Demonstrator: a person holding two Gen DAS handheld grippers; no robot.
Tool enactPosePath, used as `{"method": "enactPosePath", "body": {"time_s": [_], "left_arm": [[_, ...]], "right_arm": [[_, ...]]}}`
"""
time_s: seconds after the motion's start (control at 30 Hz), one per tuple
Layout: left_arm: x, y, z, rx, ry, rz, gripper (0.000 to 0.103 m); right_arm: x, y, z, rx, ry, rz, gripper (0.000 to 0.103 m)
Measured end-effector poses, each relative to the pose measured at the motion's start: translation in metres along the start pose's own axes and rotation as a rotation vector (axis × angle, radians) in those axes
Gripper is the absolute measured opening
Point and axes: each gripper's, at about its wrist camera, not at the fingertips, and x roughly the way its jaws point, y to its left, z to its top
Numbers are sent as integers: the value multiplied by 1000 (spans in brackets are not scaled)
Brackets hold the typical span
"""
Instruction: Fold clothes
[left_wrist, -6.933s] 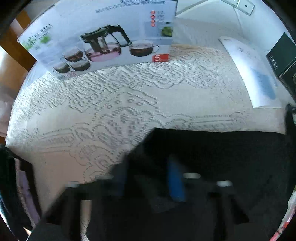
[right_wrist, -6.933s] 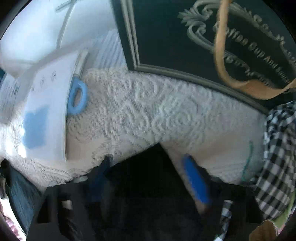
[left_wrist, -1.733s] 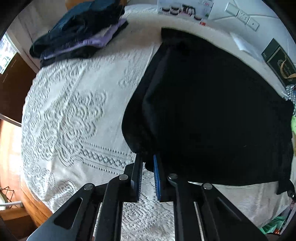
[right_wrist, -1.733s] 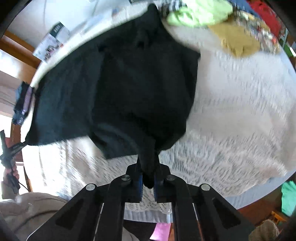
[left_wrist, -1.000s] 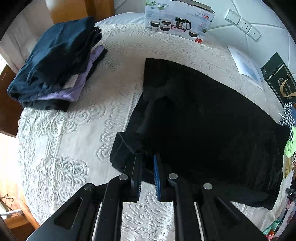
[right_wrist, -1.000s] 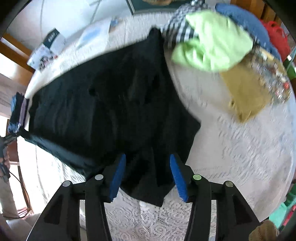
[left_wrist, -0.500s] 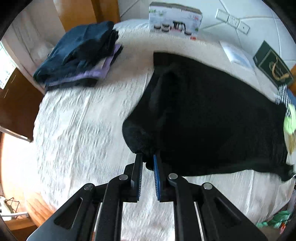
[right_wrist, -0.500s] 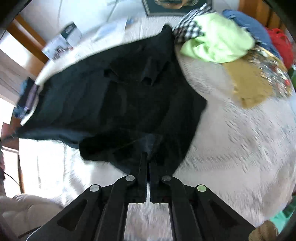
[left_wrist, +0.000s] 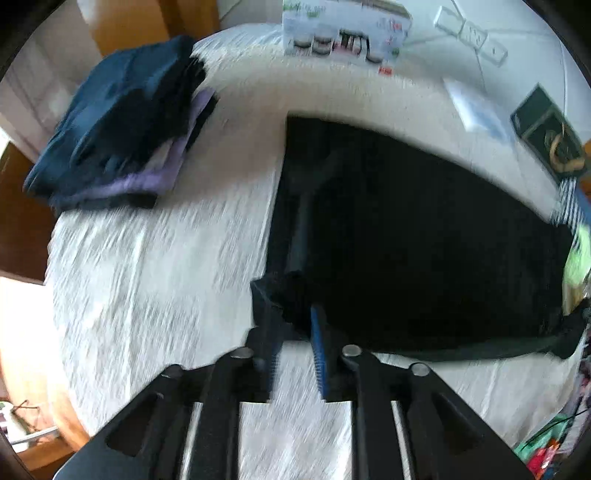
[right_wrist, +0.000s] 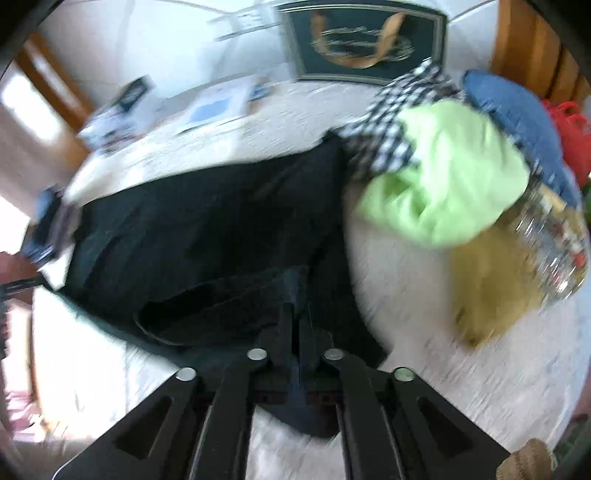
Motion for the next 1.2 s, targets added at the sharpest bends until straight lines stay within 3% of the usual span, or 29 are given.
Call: {"method": "enactPosePath", "body": {"time_s": [0.07,0.2,0.27,0.4,0.53,0.73,0.9,0.93,0.97,1.0,1.03,1.07,1.1,1.2], "left_arm": [[-8,0,21,-2,-60,31,49],[-41,12,18,-14,-166,51,60],[-40,21,1,-14,-176,96,62],[-5,30,-35,-5,-98,157,62],[27,28,-57,-7,-61,131,62],[50,7,-78,37,-64,60,62],[65,-2,-84,74,-65,65,62],[69,-3,-85,80,-64,68,60],[72,-5,-84,88,-63,69,40],[74,-6,-83,91,-62,64,31],[74,-5,-82,76,-59,38,9],[73,-4,-81,64,-58,22,9],[68,-2,-81,62,-66,38,8],[49,10,-86,43,-84,59,6]], "right_arm": [[3,-6,11,27,-2,-20,18],[-25,-14,-6,56,-52,7,51],[-31,-19,-26,85,-53,15,51],[-23,-32,-67,153,-2,23,51],[-6,-40,-91,201,55,31,52],[1,-36,-103,203,65,37,57],[11,-26,-101,157,59,41,61],[14,-25,-100,148,55,42,62],[20,-23,-97,138,62,40,63],[26,-21,-95,127,70,38,63],[32,-19,-93,117,79,36,57],[38,-18,-93,109,111,13,42],[43,-16,-92,102,145,-12,4],[28,-25,-94,167,120,-11,3]]}}
